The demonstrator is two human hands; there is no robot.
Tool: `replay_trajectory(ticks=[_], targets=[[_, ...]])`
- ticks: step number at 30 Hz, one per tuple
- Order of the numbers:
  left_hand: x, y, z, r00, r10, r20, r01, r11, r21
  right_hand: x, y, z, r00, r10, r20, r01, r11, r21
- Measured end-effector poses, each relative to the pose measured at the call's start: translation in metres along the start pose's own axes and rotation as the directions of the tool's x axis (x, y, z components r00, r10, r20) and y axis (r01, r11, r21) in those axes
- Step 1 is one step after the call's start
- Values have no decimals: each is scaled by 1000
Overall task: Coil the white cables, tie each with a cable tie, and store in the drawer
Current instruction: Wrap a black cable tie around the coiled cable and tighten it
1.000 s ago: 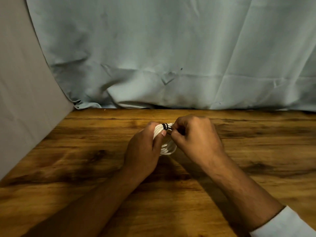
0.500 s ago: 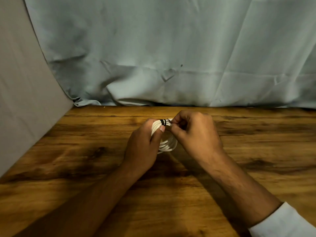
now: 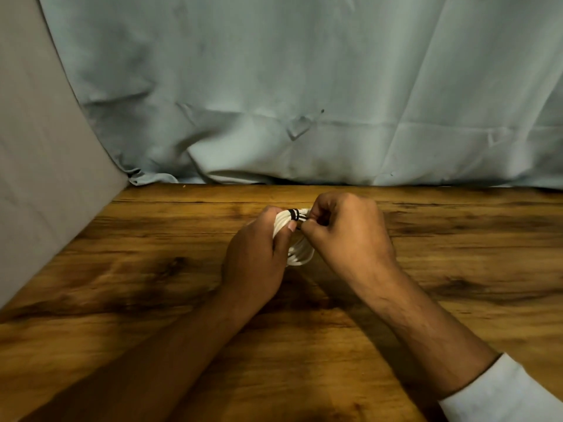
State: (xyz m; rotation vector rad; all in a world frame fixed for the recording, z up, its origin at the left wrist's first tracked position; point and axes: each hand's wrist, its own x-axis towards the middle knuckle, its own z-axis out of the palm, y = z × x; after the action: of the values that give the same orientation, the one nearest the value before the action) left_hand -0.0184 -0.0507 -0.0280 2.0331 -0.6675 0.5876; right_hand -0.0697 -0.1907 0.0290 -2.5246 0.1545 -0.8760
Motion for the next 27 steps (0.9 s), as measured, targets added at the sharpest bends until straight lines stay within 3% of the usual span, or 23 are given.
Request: replay_trajectory(ticks=[6,14,20,24,25,27], targets=[[0,2,0,1000,21,16,-22,998,59,0,1,1,1000,10,22,-11,998,59],[0,1,-2,1000,4,9,-4,1000,-21,0,5,4,1000,-10,22,4,968,251],[-1,1,-1,998,-60,9,60,993,-101,3,8,6,987,81,139,-156,699,698],[1,1,-2,995,-97,23,99,989,-111,2,5,0,955,132,267,-298,421,857],[1,1,-2,995,-96,21,98,989,-108,2,6,-1,948,126,293,-319,397,861],[1,1,-2,996,-86,27,89,991,-102,4,9,-3,942,103,319,-331,442,834]])
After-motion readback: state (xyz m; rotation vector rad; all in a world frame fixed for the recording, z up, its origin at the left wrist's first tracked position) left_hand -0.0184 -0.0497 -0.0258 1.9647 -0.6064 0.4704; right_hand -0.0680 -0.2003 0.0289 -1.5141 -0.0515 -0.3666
